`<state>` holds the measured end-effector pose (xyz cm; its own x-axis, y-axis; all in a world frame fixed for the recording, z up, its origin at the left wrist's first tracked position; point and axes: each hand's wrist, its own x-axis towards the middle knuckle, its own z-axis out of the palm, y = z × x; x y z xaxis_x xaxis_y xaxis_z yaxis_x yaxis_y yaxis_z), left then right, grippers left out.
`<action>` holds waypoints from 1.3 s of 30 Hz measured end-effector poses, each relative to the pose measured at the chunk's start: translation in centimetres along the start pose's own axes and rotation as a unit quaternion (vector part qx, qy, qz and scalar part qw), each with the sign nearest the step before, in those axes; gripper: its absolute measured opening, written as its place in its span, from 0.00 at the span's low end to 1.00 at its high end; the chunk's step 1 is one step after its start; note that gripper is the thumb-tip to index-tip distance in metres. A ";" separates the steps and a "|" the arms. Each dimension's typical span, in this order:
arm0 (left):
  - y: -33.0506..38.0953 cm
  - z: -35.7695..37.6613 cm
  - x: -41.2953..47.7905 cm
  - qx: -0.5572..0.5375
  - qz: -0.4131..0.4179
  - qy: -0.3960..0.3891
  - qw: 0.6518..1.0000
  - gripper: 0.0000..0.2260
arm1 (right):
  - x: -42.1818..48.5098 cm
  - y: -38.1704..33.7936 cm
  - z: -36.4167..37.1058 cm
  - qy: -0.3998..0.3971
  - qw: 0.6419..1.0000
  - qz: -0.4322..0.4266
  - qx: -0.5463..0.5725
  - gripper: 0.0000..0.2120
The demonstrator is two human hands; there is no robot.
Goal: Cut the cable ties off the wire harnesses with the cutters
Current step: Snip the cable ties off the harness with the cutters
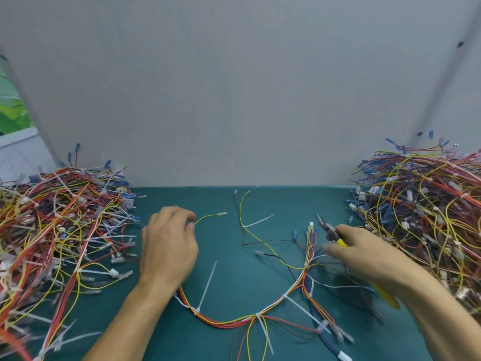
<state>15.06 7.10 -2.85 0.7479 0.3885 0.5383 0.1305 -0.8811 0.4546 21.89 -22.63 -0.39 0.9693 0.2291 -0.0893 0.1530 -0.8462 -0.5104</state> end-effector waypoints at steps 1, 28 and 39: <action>0.9 -0.2 -0.2 -0.013 0.031 0.002 0.999 0.06 | 0.1 0.0 0.1 -0.012 1.000 0.010 -0.017 0.09; 5.7 2.2 -4.3 -0.103 0.160 -0.374 0.908 0.10 | 0.8 0.0 1.5 0.128 0.980 -0.156 0.004 0.10; 10.9 5.1 -3.0 -0.122 0.148 -0.323 0.927 0.09 | -0.1 0.4 -0.2 -0.015 0.997 -0.032 -0.063 0.20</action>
<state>17.57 -5.05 -3.18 0.9711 -0.1738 0.1636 -0.2358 -0.8048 0.5447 21.85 -23.04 -0.44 0.9507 0.2977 -0.0869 0.2396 -0.8830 -0.4037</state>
